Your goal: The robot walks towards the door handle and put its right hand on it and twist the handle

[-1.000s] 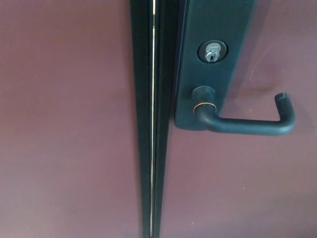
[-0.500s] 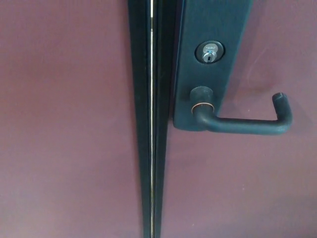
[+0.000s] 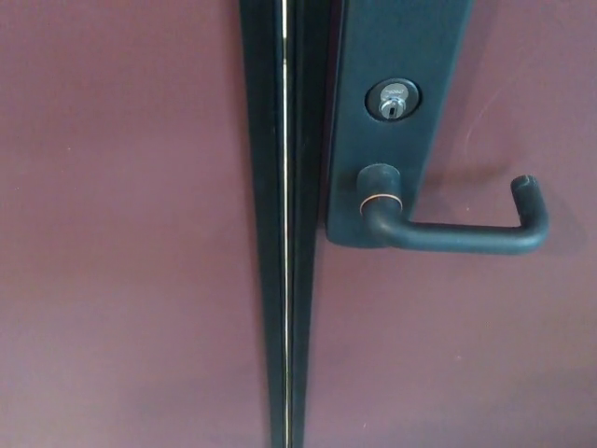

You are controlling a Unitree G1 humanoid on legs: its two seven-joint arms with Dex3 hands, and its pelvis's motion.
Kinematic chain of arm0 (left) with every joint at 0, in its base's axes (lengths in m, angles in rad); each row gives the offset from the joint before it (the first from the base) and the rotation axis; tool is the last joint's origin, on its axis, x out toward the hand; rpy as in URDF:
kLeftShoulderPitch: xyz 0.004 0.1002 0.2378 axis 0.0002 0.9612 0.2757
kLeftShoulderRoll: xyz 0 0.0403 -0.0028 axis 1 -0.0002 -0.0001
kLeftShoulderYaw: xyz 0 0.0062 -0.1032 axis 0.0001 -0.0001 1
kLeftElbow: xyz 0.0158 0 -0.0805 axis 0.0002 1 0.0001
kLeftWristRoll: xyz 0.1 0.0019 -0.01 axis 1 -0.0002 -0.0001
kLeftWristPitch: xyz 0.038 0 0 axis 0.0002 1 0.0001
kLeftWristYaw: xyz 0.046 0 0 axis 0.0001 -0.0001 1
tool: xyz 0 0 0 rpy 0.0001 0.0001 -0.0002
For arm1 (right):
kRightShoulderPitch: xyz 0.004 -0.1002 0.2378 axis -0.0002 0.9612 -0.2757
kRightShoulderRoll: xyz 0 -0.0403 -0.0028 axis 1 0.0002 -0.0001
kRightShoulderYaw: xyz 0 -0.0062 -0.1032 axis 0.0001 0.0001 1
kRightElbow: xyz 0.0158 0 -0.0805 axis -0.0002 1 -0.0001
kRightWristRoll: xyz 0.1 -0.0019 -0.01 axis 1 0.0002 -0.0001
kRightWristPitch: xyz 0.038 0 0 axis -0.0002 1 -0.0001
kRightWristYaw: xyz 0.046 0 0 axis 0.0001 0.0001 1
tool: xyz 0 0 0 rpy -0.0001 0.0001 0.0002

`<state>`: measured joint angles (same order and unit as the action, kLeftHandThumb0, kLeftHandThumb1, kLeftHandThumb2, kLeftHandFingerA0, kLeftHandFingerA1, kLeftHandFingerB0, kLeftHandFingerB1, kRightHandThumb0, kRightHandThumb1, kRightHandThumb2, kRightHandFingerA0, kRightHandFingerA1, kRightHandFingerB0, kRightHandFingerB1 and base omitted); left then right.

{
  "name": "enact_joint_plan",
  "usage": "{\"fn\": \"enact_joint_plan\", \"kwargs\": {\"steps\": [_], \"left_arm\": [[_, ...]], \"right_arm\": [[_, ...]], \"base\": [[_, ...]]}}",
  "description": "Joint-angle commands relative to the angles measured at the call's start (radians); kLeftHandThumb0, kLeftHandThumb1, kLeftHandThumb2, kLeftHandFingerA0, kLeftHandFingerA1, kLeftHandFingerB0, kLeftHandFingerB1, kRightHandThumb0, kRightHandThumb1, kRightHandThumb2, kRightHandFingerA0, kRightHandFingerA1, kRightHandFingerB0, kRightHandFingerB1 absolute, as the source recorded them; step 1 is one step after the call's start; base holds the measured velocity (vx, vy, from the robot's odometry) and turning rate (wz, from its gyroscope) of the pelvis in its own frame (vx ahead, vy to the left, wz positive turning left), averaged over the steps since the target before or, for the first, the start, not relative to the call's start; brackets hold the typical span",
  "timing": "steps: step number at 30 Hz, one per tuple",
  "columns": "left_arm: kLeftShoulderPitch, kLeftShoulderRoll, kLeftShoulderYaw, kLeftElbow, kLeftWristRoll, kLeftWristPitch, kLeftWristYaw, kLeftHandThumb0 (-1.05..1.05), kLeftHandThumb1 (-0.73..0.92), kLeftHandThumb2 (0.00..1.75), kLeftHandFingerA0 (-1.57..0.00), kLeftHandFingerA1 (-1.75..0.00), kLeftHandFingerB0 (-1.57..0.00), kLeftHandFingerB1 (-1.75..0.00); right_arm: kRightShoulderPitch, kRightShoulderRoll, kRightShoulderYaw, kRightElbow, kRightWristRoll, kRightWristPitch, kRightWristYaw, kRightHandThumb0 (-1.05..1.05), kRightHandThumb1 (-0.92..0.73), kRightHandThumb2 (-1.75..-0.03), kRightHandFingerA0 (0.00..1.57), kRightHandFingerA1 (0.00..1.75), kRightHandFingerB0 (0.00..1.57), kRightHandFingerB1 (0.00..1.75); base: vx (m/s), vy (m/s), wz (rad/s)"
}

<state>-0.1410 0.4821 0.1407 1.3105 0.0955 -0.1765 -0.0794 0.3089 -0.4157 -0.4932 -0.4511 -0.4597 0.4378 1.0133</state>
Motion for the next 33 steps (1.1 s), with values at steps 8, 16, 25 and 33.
{"fn": "enact_joint_plan", "kwargs": {"steps": [8, 16, 25, 33], "left_arm": [[0.01, -0.016, 0.024, 0.003, -0.031, -0.005, -0.034, -0.37, 0.55, 0.56, -0.53, -0.43, -0.48, -0.39], [0.002, -0.005, 0.027, 0.0, -0.033, -0.003, -0.034, -0.37, 0.55, 0.56, -0.54, -0.43, -0.48, -0.39], [0.006, -0.01, 0.018, 0.0, -0.024, -0.007, -0.031, -0.37, 0.55, 0.56, -0.54, -0.43, -0.48, -0.39], [-0.007, -0.008, 0.017, 0.006, -0.018, -0.002, -0.033, -0.37, 0.55, 0.56, -0.54, -0.43, -0.48, -0.39]], "right_arm": [[-0.287, 0.164, 0.313, 1.225, -0.142, -0.283, -0.823, -0.72, -0.58, -0.83, 0.17, 0.4, 0.11, 0.37], [-0.34, 0.162, 0.292, 1.484, -0.076, -0.293, -0.867, -0.69, -0.72, -0.63, 0.27, 0.32, 0.14, 0.26], [-0.346, 0.125, 0.336, 1.609, -0.062, -0.298, -0.843, -0.74, -0.6, -0.89, 0.18, 0.43, 0.07, 0.33], [-0.382, 0.117, 0.368, 1.69, -0.032, -0.355, -0.857, -0.35, -0.44, -1.0, 0.0, 0.47, 0.0, 0.47]], "base": [[0.0, 0.0, 0.0], [0.0, 0.0, 0.0], [0.0, 0.0, 0.0], [0.0, 0.0, 0.0]]}}
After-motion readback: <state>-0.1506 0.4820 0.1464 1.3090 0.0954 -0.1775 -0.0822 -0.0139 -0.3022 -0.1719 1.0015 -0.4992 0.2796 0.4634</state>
